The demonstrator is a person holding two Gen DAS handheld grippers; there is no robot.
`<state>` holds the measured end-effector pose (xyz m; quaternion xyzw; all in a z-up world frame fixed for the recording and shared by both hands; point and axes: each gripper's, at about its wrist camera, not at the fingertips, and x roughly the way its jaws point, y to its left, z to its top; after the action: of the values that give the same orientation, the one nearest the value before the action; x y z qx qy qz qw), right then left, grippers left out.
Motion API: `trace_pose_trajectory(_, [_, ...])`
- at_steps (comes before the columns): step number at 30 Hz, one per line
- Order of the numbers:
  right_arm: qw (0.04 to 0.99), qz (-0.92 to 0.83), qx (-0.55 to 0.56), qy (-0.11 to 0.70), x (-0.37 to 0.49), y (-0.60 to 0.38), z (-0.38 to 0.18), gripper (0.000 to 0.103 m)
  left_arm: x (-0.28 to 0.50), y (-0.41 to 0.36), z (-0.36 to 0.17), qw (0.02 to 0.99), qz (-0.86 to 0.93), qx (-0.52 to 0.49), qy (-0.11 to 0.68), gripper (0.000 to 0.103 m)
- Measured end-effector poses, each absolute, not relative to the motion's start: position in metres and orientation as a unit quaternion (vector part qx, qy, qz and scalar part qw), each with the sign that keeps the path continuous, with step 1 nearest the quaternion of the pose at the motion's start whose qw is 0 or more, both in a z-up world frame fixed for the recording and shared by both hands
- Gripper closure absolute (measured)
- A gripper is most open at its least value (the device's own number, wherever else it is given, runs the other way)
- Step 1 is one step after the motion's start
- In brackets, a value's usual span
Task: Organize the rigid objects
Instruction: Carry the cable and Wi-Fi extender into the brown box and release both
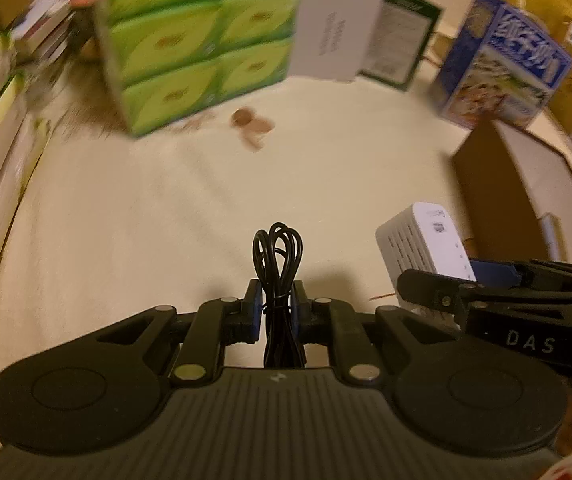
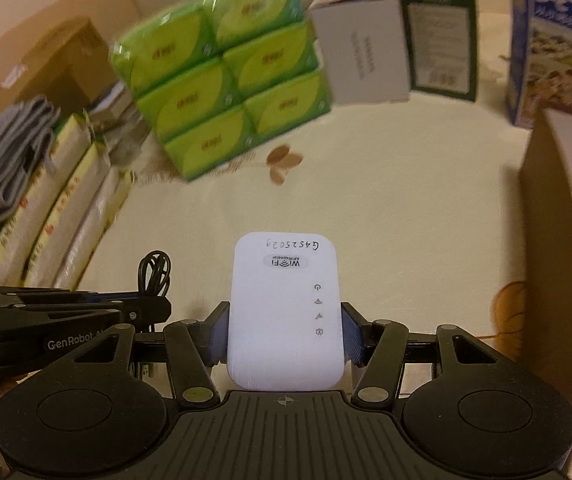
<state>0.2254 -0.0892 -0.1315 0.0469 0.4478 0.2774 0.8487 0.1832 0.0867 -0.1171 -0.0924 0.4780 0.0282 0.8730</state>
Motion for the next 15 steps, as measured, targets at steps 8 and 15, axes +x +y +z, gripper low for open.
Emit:
trace_pose_trajectory(8, [0.877, 0.237, 0.073, 0.412, 0.218, -0.151, -0.093, 0.05, 0.197, 0.032, -0.079, 0.892, -0.023, -0.069, 0.447, 0.092])
trace_pose_trajectory(15, [0.902, 0.182, 0.087, 0.382, 0.224, -0.218, -0.067, 0.05, 0.219, -0.035, -0.054, 0.9, -0.079, -0.045, 0.426, 0.092])
